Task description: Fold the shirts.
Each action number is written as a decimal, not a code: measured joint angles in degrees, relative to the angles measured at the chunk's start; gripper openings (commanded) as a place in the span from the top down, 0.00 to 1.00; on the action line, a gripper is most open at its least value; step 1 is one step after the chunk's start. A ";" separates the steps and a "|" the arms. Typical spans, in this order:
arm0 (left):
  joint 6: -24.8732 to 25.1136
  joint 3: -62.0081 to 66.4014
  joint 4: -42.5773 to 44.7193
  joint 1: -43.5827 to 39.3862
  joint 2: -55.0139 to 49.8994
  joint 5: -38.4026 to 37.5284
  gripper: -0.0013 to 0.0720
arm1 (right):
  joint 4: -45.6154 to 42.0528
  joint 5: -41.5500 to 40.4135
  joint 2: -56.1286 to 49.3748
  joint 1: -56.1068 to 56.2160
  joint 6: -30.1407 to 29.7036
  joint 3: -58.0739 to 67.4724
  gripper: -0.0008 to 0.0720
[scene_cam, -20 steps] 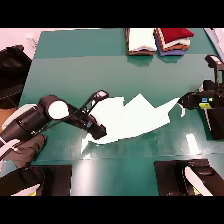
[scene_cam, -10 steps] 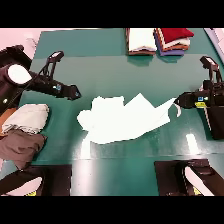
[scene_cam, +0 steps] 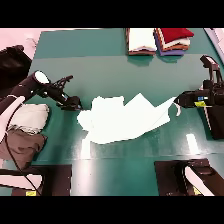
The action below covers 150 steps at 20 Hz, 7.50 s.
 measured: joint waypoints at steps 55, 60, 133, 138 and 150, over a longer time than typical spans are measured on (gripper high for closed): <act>-5.62 20.59 18.88 0.28 4.35 9.01 0.28 | -10.10 2.43 -44.81 3.02 0.57 53.09 0.46; -5.99 19.63 22.25 1.77 5.79 2.05 0.28 | -8.09 9.14 -43.50 -0.57 -1.60 50.01 0.46; -9.97 43.56 7.65 7.74 41.79 6.36 0.95 | -1.55 6.82 -8.85 -10.84 -4.59 60.28 0.97; -10.08 32.72 8.31 7.74 27.91 1.22 0.95 | -1.88 7.58 -17.22 -10.82 -4.44 48.70 0.97; -4.66 25.38 3.82 8.11 -2.58 7.63 0.95 | -2.10 2.08 -48.57 -4.02 -4.35 44.00 0.97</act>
